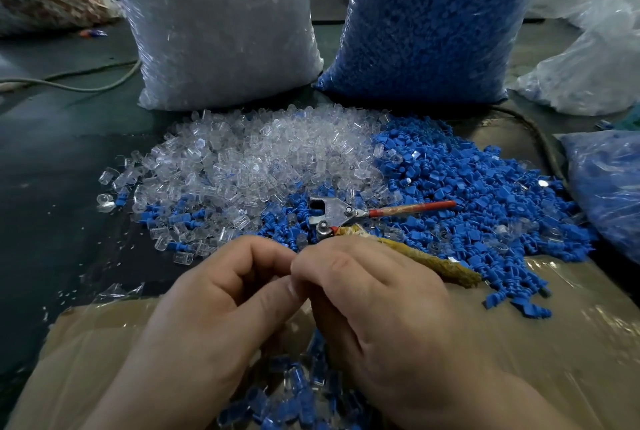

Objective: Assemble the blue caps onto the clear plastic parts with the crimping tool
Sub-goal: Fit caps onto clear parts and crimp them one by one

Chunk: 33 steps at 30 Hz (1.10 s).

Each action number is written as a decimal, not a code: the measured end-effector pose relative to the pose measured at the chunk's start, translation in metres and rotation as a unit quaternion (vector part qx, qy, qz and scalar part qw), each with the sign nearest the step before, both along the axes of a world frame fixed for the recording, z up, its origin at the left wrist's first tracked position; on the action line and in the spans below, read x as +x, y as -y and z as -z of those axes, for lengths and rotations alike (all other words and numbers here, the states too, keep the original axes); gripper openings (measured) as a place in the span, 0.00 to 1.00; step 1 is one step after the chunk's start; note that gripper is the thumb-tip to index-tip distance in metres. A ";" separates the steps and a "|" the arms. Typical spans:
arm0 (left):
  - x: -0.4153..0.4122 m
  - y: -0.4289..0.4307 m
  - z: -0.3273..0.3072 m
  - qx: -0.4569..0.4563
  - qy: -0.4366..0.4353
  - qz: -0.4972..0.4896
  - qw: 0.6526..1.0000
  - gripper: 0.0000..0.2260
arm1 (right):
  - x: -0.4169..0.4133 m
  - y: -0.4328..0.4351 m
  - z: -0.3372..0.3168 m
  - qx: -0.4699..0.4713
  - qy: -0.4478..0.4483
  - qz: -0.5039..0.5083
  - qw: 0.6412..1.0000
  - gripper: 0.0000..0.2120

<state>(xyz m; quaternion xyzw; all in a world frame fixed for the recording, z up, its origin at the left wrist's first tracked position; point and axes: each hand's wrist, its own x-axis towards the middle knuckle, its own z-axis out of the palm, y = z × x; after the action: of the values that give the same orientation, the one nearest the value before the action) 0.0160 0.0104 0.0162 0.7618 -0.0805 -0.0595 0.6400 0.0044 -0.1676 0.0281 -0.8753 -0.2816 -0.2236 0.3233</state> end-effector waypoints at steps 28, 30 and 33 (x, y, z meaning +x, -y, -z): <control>0.011 0.003 0.007 -0.186 -0.107 -0.080 0.973 0.12 | 0.040 0.044 0.006 -0.307 -0.188 0.244 0.901 0.30; 0.012 0.002 0.007 -0.163 -0.084 -0.083 0.980 0.11 | 0.038 0.044 0.003 -0.295 -0.182 0.250 0.904 0.27; 0.011 0.001 0.008 -0.157 -0.079 -0.105 0.979 0.08 | 0.033 0.043 -0.005 -0.230 -0.152 0.255 0.927 0.26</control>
<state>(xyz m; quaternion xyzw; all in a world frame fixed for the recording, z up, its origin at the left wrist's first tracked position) 0.0272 0.0095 0.0082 0.6487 0.0423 -0.0387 0.7589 0.0373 -0.2101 0.0329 -0.9914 -0.0403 -0.0915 0.0839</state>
